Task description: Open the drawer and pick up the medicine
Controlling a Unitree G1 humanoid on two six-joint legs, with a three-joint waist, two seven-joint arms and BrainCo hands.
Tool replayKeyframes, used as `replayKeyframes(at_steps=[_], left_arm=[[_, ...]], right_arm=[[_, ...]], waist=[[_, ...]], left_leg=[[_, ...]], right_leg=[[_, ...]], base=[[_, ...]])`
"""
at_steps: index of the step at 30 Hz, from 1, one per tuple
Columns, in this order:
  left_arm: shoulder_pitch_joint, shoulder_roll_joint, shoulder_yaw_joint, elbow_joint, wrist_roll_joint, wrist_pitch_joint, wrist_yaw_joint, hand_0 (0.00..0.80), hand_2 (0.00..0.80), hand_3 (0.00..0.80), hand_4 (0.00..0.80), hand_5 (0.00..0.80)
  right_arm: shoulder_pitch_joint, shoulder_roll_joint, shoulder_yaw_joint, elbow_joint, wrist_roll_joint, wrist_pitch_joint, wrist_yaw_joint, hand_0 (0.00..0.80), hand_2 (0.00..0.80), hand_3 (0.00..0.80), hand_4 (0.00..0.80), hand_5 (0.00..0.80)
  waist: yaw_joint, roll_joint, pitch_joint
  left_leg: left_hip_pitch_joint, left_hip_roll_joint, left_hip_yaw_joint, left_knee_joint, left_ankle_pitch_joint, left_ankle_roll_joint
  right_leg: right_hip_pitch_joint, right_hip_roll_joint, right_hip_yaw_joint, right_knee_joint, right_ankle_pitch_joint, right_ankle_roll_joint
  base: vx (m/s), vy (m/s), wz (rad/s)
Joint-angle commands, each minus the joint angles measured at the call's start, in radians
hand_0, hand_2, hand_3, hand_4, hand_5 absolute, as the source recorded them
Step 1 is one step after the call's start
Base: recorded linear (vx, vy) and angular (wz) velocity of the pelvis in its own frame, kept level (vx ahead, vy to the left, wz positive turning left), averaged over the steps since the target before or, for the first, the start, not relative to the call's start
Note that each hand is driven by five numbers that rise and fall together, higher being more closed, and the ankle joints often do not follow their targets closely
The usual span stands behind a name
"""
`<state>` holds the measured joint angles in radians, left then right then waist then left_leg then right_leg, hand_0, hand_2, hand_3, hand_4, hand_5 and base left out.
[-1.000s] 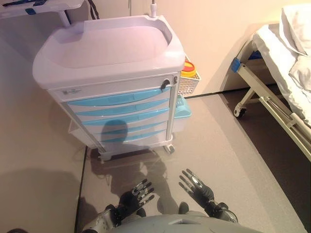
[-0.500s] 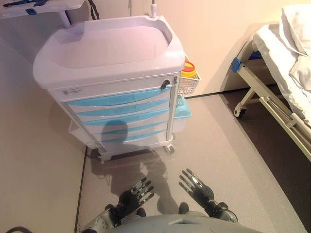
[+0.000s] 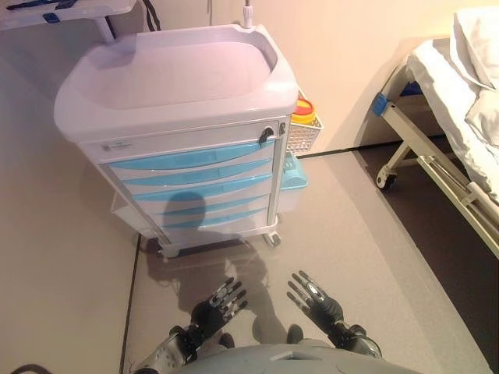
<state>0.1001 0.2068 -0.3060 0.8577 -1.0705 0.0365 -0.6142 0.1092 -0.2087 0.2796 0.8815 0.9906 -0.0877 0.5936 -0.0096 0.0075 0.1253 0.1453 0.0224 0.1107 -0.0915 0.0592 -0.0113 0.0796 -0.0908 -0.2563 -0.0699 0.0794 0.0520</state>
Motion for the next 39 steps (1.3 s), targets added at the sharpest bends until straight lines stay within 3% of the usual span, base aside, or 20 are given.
replayKeyframes(at_steps=[1,9,18,26,39], left_arm=[[-0.056,-0.038,0.049,0.011,-0.089,-0.126,0.046,0.000,0.000,0.000,0.000,0.000],[-0.037,-0.051,0.051,0.015,-0.123,-0.007,-0.091,0.000,0.000,0.000,0.000,0.000],[-0.047,-0.061,0.060,0.031,-0.189,0.035,-0.155,0.000,0.000,0.000,0.000,0.000],[-0.082,-0.073,0.073,0.028,-0.239,0.035,-0.203,0.000,0.000,0.000,0.000,0.000],[-0.231,-0.077,0.111,-0.023,-0.451,0.025,-0.267,0.000,0.000,0.000,0.000,0.000]], right_arm=[[-0.045,0.031,0.001,-0.012,0.011,-0.032,0.022,0.000,0.000,0.000,0.000,0.000],[-0.043,0.024,-0.006,-0.008,0.029,-0.033,0.034,0.000,0.000,0.000,0.000,0.000],[-0.045,0.010,-0.011,-0.044,0.069,-0.045,0.051,0.000,0.000,0.000,0.000,0.000],[-0.053,-0.016,-0.003,-0.118,0.038,-0.085,0.087,0.000,0.000,0.000,0.000,0.000],[-0.056,-0.033,0.029,-0.190,0.027,-0.098,0.124,0.000,0.000,0.000,0.000,0.000]], waist=[[0.015,0.003,0.023],[0.019,0.001,0.041],[0.009,0.018,0.112],[-0.004,0.022,0.241],[-0.046,-0.025,0.364]], left_leg=[[-0.060,-0.002,-0.058,0.004,-0.047,-0.026],[-0.059,0.002,-0.058,0.004,-0.049,-0.025],[-0.115,0.003,-0.061,0.045,-0.054,-0.016],[-0.266,-0.033,-0.062,0.241,-0.104,0.000],[-0.498,-0.050,-0.020,0.482,-0.174,0.044]], right_leg=[[0.051,0.008,-0.028,0.114,-0.163,0.028],[0.044,0.006,-0.028,0.126,-0.166,0.025],[-0.045,-0.014,-0.013,0.230,-0.199,0.012],[-0.190,-0.038,0.022,0.397,-0.238,-0.007],[-0.464,-0.033,0.123,0.613,-0.249,-0.015]], base=[[0.000,0.000,0.00],[0.034,-0.004,0.02],[0.027,0.066,0.00],[-0.004,0.095,0.02],[0.017,0.069,-0.12]])
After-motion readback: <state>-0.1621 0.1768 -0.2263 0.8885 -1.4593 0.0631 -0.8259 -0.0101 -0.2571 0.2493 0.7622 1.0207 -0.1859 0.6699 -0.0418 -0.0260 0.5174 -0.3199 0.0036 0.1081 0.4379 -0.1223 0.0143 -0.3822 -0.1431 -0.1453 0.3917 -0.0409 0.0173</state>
